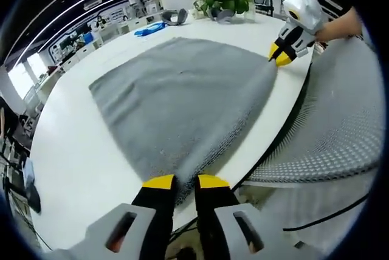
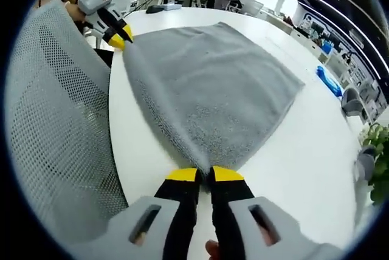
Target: Fold the towel on the table until its edges align and the towel forms a compact rectangular stack.
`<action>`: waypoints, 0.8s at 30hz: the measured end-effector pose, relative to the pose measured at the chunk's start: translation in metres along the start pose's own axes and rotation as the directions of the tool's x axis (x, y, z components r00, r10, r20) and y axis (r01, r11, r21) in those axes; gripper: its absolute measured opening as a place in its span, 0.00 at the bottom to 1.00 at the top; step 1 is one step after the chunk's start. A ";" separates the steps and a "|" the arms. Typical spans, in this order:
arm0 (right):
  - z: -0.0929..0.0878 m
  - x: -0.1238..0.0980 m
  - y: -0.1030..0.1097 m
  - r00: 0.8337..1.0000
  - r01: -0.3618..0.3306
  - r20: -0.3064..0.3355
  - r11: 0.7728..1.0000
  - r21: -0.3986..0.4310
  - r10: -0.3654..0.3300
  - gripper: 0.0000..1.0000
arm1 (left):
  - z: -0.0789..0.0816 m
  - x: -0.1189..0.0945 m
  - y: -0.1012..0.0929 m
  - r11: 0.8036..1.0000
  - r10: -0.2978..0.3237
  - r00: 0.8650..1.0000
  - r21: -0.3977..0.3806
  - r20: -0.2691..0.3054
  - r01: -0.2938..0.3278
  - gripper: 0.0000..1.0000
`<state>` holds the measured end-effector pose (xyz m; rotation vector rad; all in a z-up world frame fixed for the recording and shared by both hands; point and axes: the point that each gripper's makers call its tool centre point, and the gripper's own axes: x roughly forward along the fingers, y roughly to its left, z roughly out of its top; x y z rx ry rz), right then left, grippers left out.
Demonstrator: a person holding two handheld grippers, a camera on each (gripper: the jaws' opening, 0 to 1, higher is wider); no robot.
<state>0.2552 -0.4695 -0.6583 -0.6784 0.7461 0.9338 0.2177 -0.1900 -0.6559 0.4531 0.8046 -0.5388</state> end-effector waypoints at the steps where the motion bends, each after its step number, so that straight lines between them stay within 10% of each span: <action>1: 0.000 0.000 0.000 1.000 0.000 -0.004 1.000 -0.009 0.000 0.04 | 0.000 0.000 0.000 1.000 0.001 1.000 0.008 0.000 -0.001 0.10; 24: 0.023 -0.026 -0.020 1.000 -0.015 0.024 0.970 0.243 0.009 0.01 | 0.023 -0.019 0.009 0.999 0.050 0.998 -0.013 -0.049 -0.050 0.05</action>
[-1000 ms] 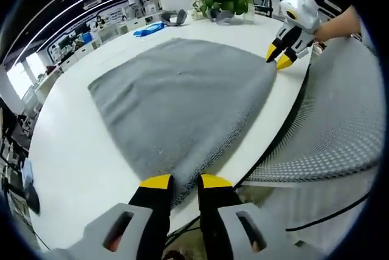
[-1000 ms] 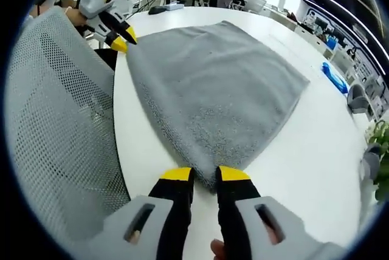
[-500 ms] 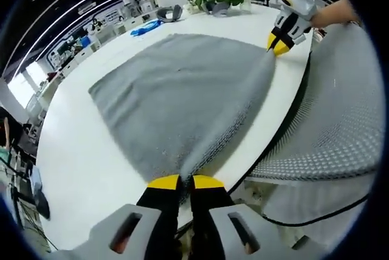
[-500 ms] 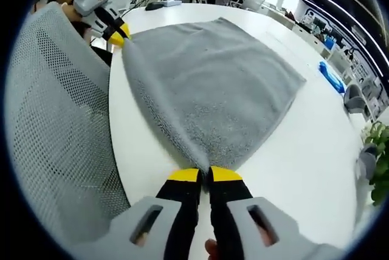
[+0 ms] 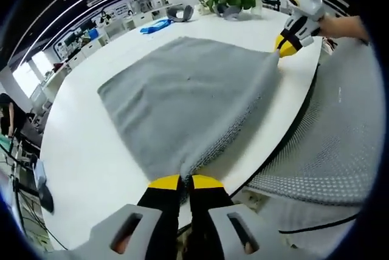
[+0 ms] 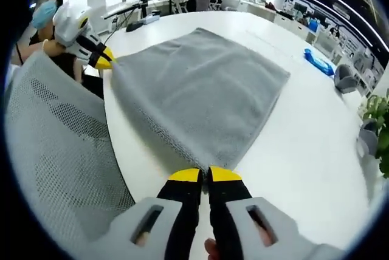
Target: Fold the towel on the table until its edges align and the towel forms a compact rectangular stack.
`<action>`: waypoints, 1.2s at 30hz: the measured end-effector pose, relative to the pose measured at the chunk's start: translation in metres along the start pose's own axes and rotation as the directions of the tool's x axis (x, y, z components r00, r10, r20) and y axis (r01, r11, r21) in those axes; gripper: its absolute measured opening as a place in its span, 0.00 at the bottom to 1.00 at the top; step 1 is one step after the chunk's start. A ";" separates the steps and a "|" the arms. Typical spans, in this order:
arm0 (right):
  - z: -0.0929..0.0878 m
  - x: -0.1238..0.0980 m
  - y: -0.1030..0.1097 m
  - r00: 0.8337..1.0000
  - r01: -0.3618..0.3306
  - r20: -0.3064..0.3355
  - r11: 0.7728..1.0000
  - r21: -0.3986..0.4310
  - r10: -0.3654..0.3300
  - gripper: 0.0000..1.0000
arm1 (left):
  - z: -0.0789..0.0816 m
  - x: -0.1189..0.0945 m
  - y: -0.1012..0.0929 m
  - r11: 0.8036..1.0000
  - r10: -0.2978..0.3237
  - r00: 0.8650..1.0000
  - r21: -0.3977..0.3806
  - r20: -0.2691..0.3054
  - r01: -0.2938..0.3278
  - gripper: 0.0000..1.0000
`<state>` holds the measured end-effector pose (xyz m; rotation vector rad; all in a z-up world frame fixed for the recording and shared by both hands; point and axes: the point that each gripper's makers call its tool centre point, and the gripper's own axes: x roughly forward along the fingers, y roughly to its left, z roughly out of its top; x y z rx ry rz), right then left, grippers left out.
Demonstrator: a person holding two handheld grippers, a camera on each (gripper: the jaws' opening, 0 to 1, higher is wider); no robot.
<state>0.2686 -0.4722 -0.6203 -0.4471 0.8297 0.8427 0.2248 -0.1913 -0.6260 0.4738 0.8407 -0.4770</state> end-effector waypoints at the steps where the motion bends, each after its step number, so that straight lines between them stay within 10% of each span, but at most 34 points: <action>1: 0.003 -0.003 -0.002 1.000 0.002 0.008 1.000 0.011 -0.003 0.01 | 0.002 -0.001 0.001 1.000 0.003 1.000 0.000 0.002 -0.003 0.05; 36: 0.063 -0.058 -0.032 0.971 0.122 0.192 0.987 0.104 -0.141 0.01 | 0.077 -0.051 0.032 0.992 0.119 0.986 0.019 0.114 -0.122 0.04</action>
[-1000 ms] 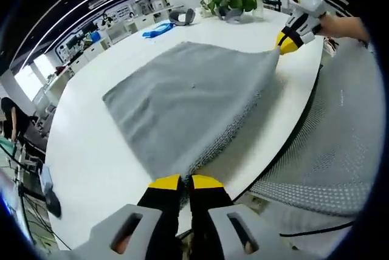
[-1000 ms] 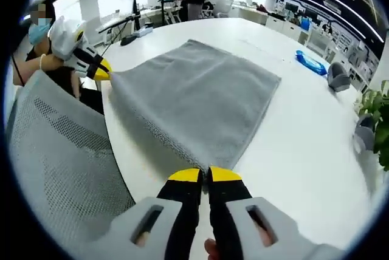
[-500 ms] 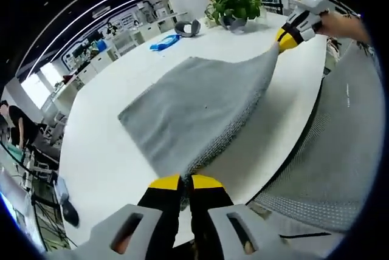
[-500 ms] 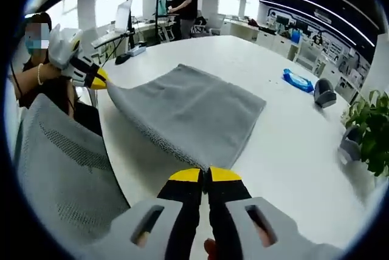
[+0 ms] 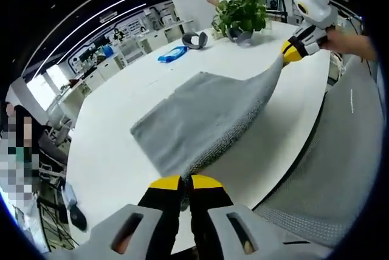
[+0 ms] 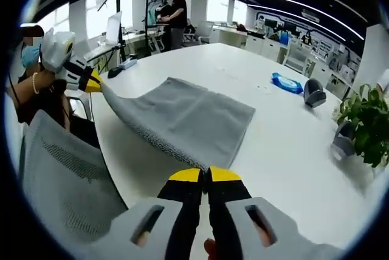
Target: Fold the towel on the table until its edges align and the towel forms a compact rectangular stack.
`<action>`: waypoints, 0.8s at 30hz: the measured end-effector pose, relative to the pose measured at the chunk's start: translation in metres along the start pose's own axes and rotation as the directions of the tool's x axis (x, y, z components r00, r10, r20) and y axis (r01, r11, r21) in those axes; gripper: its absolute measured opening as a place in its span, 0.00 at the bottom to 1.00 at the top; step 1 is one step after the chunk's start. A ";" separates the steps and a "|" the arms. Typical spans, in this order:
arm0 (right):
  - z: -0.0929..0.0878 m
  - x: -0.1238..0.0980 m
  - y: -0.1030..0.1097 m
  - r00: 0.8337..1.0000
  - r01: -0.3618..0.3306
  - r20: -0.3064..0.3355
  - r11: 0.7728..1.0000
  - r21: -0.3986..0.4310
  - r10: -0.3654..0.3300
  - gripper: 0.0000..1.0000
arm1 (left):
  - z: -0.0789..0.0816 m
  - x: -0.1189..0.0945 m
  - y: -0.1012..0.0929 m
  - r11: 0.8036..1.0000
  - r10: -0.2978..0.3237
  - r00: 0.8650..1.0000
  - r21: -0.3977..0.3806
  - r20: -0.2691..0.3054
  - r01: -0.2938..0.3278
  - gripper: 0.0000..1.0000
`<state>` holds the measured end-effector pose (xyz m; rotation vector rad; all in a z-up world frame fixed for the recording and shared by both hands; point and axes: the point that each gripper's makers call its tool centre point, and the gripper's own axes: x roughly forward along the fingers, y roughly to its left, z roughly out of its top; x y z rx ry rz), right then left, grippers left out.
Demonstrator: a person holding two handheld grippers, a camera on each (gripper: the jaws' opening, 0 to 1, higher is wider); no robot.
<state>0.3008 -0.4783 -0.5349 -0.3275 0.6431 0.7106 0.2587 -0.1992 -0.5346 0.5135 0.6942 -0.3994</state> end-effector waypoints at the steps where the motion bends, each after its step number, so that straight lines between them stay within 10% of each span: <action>1: 0.001 -0.001 -0.001 1.000 0.004 0.005 1.000 0.002 -0.004 0.01 | 0.001 0.000 0.000 1.000 0.002 1.000 0.000 0.002 -0.002 0.04; 24: 0.020 -0.004 -0.011 0.999 0.016 0.031 1.000 0.017 -0.016 0.01 | 0.025 -0.001 0.007 0.999 0.048 0.999 -0.011 0.022 -0.048 0.04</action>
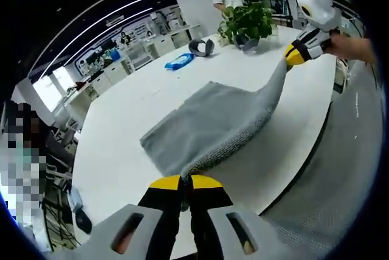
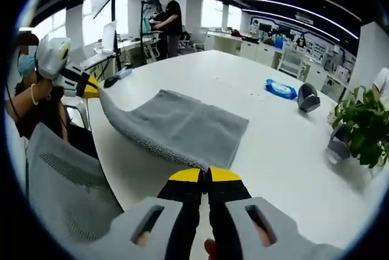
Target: Fold the towel on the table until its edges align and the towel forms a compact rectangular stack.
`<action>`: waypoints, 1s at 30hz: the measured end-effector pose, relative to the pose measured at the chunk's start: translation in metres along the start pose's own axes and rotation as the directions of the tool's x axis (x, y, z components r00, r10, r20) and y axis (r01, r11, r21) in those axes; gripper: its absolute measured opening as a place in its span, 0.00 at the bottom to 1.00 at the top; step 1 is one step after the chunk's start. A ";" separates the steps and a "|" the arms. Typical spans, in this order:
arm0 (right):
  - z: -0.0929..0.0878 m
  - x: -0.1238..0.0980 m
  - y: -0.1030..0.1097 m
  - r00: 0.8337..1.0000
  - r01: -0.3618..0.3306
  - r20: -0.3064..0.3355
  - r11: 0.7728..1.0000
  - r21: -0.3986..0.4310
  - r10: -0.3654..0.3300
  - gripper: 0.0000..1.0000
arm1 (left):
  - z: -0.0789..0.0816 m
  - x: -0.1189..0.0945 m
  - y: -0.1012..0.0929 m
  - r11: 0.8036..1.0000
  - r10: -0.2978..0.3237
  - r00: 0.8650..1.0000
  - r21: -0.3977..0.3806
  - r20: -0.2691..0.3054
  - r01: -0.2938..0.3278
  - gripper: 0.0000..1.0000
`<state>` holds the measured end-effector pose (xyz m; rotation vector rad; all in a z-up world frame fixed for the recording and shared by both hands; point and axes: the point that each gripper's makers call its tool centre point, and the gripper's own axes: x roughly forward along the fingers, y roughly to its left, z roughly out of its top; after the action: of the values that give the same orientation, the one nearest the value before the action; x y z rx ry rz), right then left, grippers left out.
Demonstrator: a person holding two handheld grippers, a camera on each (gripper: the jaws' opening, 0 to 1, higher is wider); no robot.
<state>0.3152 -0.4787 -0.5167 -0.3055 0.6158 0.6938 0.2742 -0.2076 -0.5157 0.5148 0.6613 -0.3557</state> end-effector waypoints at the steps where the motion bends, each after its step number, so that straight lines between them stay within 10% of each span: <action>1: 0.002 0.000 0.000 1.000 -0.001 -0.002 1.000 -0.003 0.001 0.01 | 0.001 0.000 0.001 1.000 0.002 1.000 0.001 -0.001 -0.002 0.04; 30: 0.029 -0.025 -0.009 0.990 0.075 0.115 0.997 0.021 -0.077 0.00 | 0.029 -0.020 0.017 0.997 0.028 0.999 0.075 0.020 -0.030 0.04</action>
<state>0.3179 -0.4846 -0.4781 -0.2704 0.4970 0.6284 0.2816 -0.2065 -0.4776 0.5911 0.6232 -0.3587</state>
